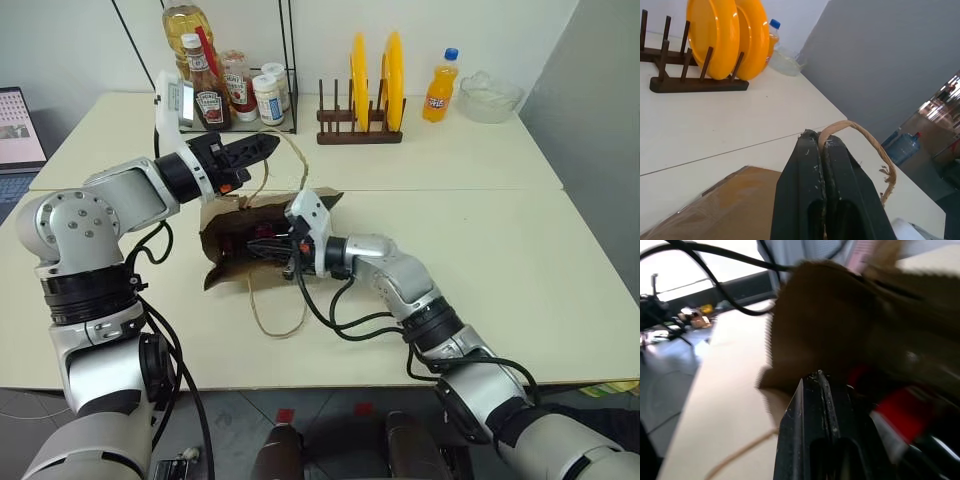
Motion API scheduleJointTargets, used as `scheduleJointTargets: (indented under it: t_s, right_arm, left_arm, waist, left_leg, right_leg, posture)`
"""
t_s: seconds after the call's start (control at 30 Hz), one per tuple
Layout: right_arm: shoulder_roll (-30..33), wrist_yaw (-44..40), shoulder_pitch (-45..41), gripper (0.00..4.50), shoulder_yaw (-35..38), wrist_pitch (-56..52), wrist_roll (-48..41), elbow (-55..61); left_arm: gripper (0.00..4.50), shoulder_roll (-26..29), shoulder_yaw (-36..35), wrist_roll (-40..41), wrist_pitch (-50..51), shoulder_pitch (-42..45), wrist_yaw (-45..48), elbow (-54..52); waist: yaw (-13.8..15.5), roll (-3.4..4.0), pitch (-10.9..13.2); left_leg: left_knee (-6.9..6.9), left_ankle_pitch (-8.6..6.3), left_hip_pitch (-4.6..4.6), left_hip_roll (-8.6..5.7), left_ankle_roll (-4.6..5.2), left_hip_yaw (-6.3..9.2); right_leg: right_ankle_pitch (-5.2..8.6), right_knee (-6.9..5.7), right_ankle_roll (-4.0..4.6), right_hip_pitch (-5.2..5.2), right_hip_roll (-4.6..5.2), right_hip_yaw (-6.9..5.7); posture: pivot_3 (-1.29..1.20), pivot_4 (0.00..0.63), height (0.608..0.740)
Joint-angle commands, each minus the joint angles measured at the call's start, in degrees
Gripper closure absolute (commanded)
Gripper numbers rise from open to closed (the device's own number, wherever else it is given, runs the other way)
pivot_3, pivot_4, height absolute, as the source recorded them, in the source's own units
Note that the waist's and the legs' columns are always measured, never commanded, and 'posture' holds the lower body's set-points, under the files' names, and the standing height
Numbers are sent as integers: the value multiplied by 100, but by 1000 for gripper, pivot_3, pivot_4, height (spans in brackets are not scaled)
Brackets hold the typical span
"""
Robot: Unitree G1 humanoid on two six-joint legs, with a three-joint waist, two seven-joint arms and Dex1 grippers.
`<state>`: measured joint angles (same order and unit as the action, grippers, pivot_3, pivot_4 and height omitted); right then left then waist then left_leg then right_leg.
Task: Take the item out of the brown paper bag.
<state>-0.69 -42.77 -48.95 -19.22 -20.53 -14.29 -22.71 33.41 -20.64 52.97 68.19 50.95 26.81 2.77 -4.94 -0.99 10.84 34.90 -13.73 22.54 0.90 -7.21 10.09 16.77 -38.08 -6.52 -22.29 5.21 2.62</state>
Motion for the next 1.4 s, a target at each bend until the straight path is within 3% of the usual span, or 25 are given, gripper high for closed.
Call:
scheduleJointTargets:
  t_s: [0.03, 0.1, 0.2, 0.57, 0.97, 1.17, 1.4]
  right_arm:
    - [198, 322, -19, 4474, -107, 257, 601, 165]
    - [354, 447, -4, 4474, -355, 405, 1050, 238]
    - [647, 349, -19, 3876, -927, 766, 1769, 284]
    - [776, 751, -533, 12, -1452, 1946, 3186, -587]
    - [421, 918, -1257, 12, -1708, 2739, 4023, -2625]
    - [446, 901, -1336, 1336, -1566, 2932, 4055, -2939]
    - [671, 541, -1064, 1337, -1223, 2977, 3735, -1997]
  left_arm:
    - [4500, 11, -149, 140, -65, 21, 4, -218]
    - [4500, 8, -136, 134, -74, 36, 9, -198]
    - [4500, -24, -71, 99, -126, 95, 50, -139]
    - [4500, -44, -39, 63, -122, 185, 109, -74]
    - [4500, -102, -109, 120, -119, 54, 42, -245]
    - [4500, -142, -137, 138, -144, -22, 10, -304]
    - [4500, -195, -82, 81, -239, -30, 58, -258]
  waist:
    - [-2, 0, 0]
    - [-1, 0, 0]
    - [-2, 0, 0]
    - [-4, -2, -1]
    - [-16, -2, -1]
    - [-13, -3, -2]
    - [-2, -3, -2]
  left_leg:
    - [0, 0, 0, 0, 0, 0]
    - [0, 0, -1, 0, 0, 0]
    - [1, 3, 0, 0, -1, 0]
    - [1, 12, -2, 0, -5, 0]
    - [0, 13, -2, 0, -6, 1]
    - [0, 13, -10, 0, -6, 2]
    - [1, 14, -8, -1, -6, 4]
  right_leg:
    - [0, -1, 0, 0, 0, 0]
    - [0, -2, 0, 0, 0, 0]
    - [-1, -2, 1, 0, 0, 0]
    - [-6, -4, 7, 2, 0, 0]
    - [-6, -2, 9, 3, 0, 0]
    - [-7, -4, 9, 10, 0, -1]
    - [-7, -3, 9, 10, 0, -2]
  posture:
    - [0, 150, 740]
    - [0, 150, 740]
    - [0, 150, 740]
    - [0, 150, 740]
    - [0, 150, 740]
    - [0, 150, 740]
    - [0, 150, 740]
